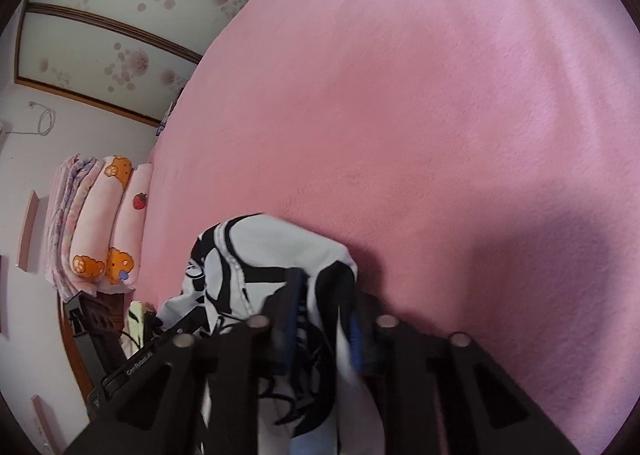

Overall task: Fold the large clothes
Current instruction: 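Close both tools on the black-lined hood and lift it, then carry the hood with both tools down onto the jacket body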

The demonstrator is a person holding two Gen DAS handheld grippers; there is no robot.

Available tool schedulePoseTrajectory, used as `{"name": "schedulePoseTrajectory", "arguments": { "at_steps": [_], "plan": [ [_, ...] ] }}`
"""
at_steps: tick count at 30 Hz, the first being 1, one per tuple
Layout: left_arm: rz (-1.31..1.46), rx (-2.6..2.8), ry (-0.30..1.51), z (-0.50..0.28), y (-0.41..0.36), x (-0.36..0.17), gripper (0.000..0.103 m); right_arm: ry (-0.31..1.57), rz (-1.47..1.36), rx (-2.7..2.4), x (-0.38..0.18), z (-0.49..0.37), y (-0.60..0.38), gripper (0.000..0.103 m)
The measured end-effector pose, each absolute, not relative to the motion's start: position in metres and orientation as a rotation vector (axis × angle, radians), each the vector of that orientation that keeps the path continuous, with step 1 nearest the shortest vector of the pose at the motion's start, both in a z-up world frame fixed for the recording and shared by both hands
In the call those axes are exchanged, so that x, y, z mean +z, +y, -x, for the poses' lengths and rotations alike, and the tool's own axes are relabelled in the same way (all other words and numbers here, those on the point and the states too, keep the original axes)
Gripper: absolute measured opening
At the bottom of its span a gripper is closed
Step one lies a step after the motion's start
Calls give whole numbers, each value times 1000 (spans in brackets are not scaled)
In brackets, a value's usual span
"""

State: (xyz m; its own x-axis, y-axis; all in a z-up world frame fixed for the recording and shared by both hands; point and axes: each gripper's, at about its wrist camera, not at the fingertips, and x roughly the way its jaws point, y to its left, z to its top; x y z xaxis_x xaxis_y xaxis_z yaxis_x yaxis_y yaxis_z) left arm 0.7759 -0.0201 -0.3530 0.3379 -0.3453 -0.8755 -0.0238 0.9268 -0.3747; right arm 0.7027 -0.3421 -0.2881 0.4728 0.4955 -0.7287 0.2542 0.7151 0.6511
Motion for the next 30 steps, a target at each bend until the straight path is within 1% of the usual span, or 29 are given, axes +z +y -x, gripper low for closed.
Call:
{"name": "schedulePoseTrajectory", "arguments": {
  "at_steps": [2, 6, 11, 15, 20, 23, 30],
  "plan": [
    [341, -215, 1209, -777, -25, -349, 5, 1087, -804, 169, -287, -702, -341, 10],
    [389, -233, 1168, -777, -27, -330, 4, 1051, -796, 172, -277, -696, -342, 5],
    [418, -261, 1109, -766, -24, -293, 4, 985, -739, 202, -238, -685, -336, 5],
    [398, -306, 1082, -754, -26, -254, 4, 922, -689, 243, -198, -668, -328, 5],
    [343, -418, 953, -714, -25, -202, 4, 815, -662, 311, -149, -632, -318, 4],
    [306, -489, 887, -688, -22, -180, 4, 763, -650, 353, -127, -605, -321, 5],
    [279, -589, 842, -614, -7, -145, 4, 698, -584, 441, -97, -534, -322, 4]
  ]
}}
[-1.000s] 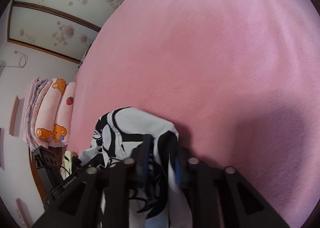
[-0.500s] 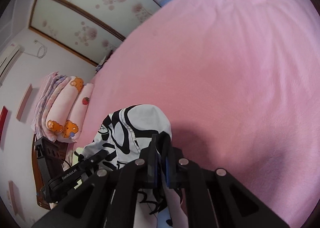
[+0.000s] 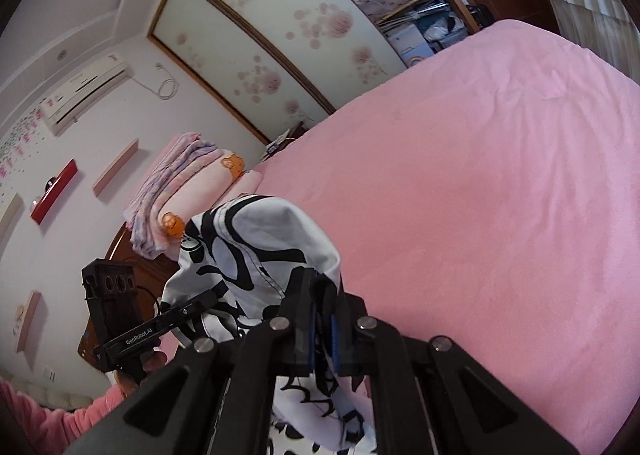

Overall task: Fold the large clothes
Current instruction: 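Carry the hood with both tools down onto the jacket body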

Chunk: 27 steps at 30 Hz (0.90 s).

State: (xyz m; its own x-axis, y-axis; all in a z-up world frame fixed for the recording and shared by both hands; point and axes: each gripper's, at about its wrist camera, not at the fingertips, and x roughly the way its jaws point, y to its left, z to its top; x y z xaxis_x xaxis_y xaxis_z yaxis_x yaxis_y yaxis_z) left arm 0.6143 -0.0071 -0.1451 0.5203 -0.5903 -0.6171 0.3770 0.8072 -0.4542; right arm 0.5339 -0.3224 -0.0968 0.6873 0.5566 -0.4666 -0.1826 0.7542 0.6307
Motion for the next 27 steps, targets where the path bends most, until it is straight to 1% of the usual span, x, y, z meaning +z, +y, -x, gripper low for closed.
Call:
{"name": "schedulePoseTrajectory", "arguments": {
  "at_steps": [8, 14, 19, 27],
  "plan": [
    [280, -642, 878, -525, 2, -128, 4, 657, -617, 475, -88, -450, -324, 4],
    [319, -658, 907, -468, 14, -130, 4, 690, -611, 492, -90, -389, -311, 5],
    [326, -649, 971, -426, 21, -146, 4, 761, -606, 493, -103, -351, -302, 5],
    [358, -603, 1105, -377, 27, -190, 4, 897, -630, 459, -140, -302, -290, 5]
  ]
}}
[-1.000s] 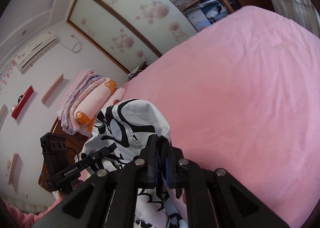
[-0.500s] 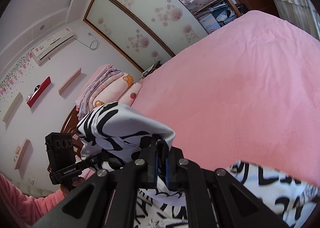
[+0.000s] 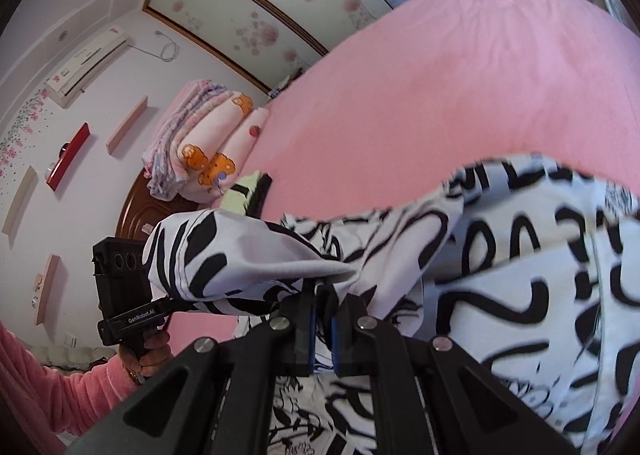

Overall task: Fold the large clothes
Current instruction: 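Carry the hood with both tools down onto the jacket body, then open both tools and press the folded hood flat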

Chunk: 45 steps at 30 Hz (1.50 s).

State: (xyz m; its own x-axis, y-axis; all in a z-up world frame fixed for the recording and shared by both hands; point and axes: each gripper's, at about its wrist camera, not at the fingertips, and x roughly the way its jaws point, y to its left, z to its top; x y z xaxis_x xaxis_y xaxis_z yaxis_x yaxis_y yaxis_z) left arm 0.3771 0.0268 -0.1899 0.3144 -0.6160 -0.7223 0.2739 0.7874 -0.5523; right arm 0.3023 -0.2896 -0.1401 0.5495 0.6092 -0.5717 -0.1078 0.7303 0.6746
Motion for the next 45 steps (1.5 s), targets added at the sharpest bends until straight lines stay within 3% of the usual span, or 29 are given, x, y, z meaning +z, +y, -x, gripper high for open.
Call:
{"name": "schedulePoseTrajectory", "arguments": {
  "at_steps": [8, 15, 22, 26, 29, 31, 37, 45],
  "plan": [
    [378, -569, 1155, -342, 17, -238, 5, 1009, -590, 392, -188, -282, -280, 5],
    [341, -526, 1220, -329, 17, -256, 12, 1108, -624, 361, -210, -280, -277, 10],
    [286, -525, 1304, -321, 15, -248, 33, 1266, -690, 320, -217, -275, -286, 19],
    [290, -529, 1383, -313, 21, -241, 64, 1329, -741, 275, -216, -266, -295, 22],
    [285, -515, 1406, -303, 25, -234, 67, 1372, -798, 252, -214, -259, -300, 30],
    [312, -494, 1435, -297, 30, -233, 73, 1406, -832, 239, -214, -251, -304, 43],
    [561, -443, 1494, -285, 51, -236, 75, 1416, -1014, 216, -211, -227, -314, 47],
    [945, -356, 1437, -278, 74, -253, 79, 1310, -1290, 210, -216, -213, -318, 52]
  ]
}}
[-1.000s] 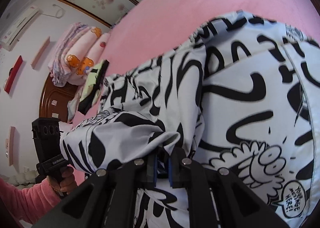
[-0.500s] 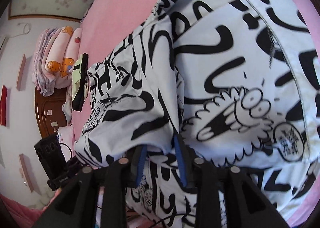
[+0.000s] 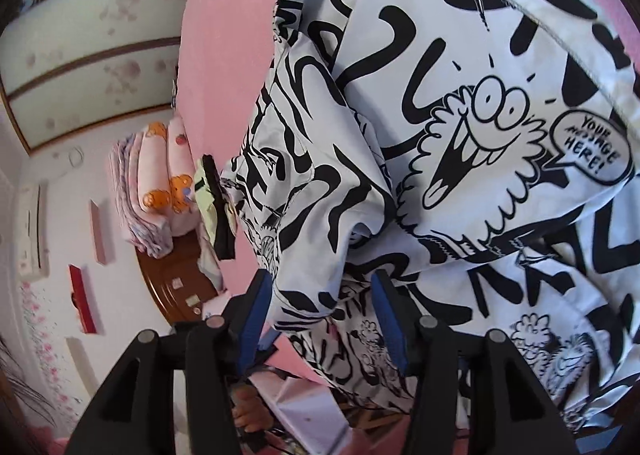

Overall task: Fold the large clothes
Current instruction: 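Open both tools and press the folded hood flat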

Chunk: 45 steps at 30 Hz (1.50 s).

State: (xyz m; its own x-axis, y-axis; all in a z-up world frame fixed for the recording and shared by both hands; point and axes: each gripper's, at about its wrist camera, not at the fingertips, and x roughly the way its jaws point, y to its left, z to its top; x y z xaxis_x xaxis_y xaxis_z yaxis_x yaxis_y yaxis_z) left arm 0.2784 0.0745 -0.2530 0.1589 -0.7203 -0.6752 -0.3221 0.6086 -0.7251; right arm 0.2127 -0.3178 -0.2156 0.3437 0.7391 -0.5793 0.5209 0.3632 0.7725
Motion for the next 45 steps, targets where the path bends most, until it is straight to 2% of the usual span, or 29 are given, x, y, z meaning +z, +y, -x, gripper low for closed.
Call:
{"name": "schedulePoseTrajectory", "arguments": {
  "at_steps": [4, 6, 8, 9, 11, 12, 13, 14, 17, 21, 24, 29, 36, 38, 42, 45],
  "plan": [
    [962, -305, 1454, -283, 73, -269, 77, 1355, -1280, 161, -228, -219, -310, 52],
    [991, -295, 1479, -286, 68, -280, 72, 1353, -1314, 159, -235, -221, -306, 52],
    [1015, -271, 1510, -287, 64, -291, 55, 1351, -1331, 167, -239, -226, -298, 52],
    [1023, -261, 1520, -287, 62, -295, 50, 1351, -1331, 164, -240, -229, -294, 52],
    [1053, -247, 1531, -287, 58, -301, 31, 1347, -1329, 156, -241, -234, -287, 51],
    [1063, -240, 1525, -288, 56, -302, 27, 1348, -1322, 151, -241, -236, -285, 40],
    [1070, -234, 1513, -289, 54, -301, 16, 1341, -1310, 153, -240, -239, -282, 19],
    [1065, -234, 1502, -290, 53, -300, 10, 1328, -1295, 154, -239, -242, -279, 13],
    [959, -234, 1438, -299, 45, -282, 6, 1305, -1193, 159, -229, -250, -273, 6],
    [773, -276, 1405, -307, 33, -263, 5, 1239, -908, 245, -198, -265, -253, 5],
    [742, -267, 1450, -305, 28, -272, 5, 1257, -637, 277, -192, -268, -234, 4],
    [666, -229, 1490, -292, 27, -291, 5, 1402, -520, 227, -228, -258, -228, 4],
    [426, -191, 1495, -289, 10, -308, 9, 1426, -360, 161, -251, -250, -210, 5],
    [336, -189, 1481, -290, 3, -300, 16, 1420, -292, 149, -247, -251, -204, 7],
    [296, -209, 1471, -286, 4, -281, 32, 1403, -293, 122, -229, -243, -209, 26],
    [302, -214, 1442, -276, 12, -257, 49, 1405, -322, 102, -211, -233, -221, 29]
  ]
}}
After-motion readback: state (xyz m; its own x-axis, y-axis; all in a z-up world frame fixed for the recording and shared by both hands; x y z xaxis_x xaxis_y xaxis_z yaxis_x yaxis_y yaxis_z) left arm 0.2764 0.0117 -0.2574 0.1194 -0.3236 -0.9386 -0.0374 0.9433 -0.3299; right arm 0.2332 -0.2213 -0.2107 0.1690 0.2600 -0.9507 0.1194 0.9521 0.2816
